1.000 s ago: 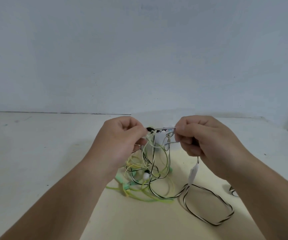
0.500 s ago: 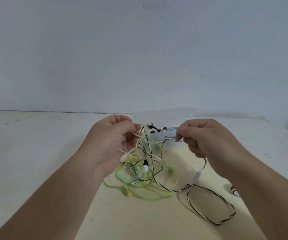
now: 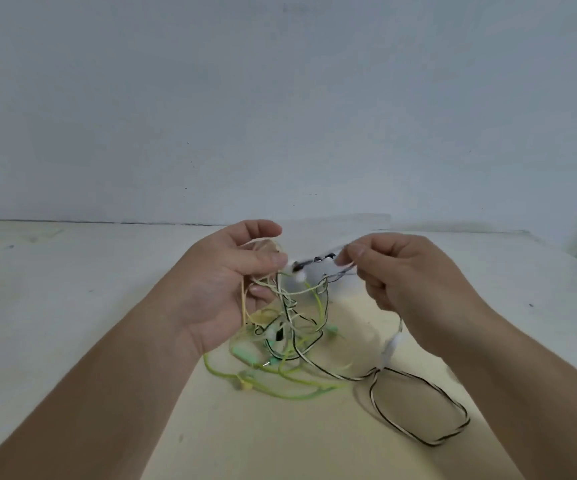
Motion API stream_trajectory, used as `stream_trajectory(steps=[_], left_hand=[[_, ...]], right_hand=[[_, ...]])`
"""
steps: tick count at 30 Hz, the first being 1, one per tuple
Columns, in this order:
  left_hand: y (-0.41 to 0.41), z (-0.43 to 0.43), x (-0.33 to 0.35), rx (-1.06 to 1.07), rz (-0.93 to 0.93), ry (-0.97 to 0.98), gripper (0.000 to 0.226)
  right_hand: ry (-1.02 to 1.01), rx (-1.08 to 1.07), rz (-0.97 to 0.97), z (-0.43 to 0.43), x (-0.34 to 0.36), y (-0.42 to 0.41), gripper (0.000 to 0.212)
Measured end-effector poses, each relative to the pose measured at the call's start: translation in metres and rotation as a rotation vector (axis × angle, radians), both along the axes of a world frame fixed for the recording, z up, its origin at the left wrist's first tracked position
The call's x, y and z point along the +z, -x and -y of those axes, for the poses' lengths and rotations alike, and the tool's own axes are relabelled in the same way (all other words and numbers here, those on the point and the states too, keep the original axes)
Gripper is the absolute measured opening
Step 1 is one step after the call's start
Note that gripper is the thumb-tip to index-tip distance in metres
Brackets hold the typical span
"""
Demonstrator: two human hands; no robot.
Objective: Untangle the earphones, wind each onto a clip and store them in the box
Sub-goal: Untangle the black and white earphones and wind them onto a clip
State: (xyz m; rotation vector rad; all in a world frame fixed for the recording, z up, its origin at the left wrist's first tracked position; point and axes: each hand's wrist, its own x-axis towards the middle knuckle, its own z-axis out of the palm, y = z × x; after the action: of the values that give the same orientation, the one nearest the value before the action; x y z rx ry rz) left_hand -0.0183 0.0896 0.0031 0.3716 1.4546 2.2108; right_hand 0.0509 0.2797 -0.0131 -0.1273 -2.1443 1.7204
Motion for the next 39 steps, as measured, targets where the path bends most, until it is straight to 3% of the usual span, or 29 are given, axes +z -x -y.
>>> stream_trajectory(steps=[4,7,12,15,20,21,23,25,27,31,36,39], left_hand=[[0.014,0.001,-0.006,0.279,0.084,0.122,0.025],[0.025,0.008,-0.012,0.445,-0.038,0.334,0.022],[0.039,0.025,-0.015,0.692,-0.328,0.626,0.024],[0.044,0.034,-0.018,0.708,-0.445,0.848,0.023],[0.035,0.033,-0.02,0.617,-0.734,1.418,0.005],[0.031,0.03,-0.019,0.687,-0.842,1.407,0.007],[0.02,0.02,-0.013,0.79,-1.056,1.119,0.003],[0.004,0.008,-0.005,0.643,-1.104,0.766,0.008],[-0.012,-0.005,-0.004,0.402,-1.053,0.554,0.012],[-0.022,-0.014,-0.01,0.283,-1.099,0.497,0.005],[-0.013,-0.012,-0.015,0.093,-0.799,0.522,0.032],[-0.008,-0.012,-0.018,0.099,-0.835,0.634,0.016]], right_hand=[[0.227,0.051,-0.115,-0.005,0.009,-0.003,0.028],[0.218,0.126,-0.103,-0.011,0.016,-0.006,0.014],[0.349,-0.065,-0.243,-0.029,0.024,-0.011,0.023],[0.444,-0.119,-0.302,-0.035,0.028,-0.012,0.026],[0.451,-0.001,-0.259,-0.025,0.028,-0.011,0.029],[0.43,0.027,-0.242,-0.022,0.028,-0.011,0.028],[0.415,0.089,-0.211,-0.017,0.027,-0.012,0.026],[0.432,0.152,-0.2,-0.013,0.026,-0.012,0.024],[0.454,0.194,-0.202,-0.01,0.026,-0.012,0.023],[0.489,0.253,-0.236,-0.007,0.028,-0.014,0.016],[0.569,0.348,-0.268,-0.006,0.032,-0.018,0.022],[0.597,0.368,-0.292,-0.007,0.034,-0.019,0.026]])
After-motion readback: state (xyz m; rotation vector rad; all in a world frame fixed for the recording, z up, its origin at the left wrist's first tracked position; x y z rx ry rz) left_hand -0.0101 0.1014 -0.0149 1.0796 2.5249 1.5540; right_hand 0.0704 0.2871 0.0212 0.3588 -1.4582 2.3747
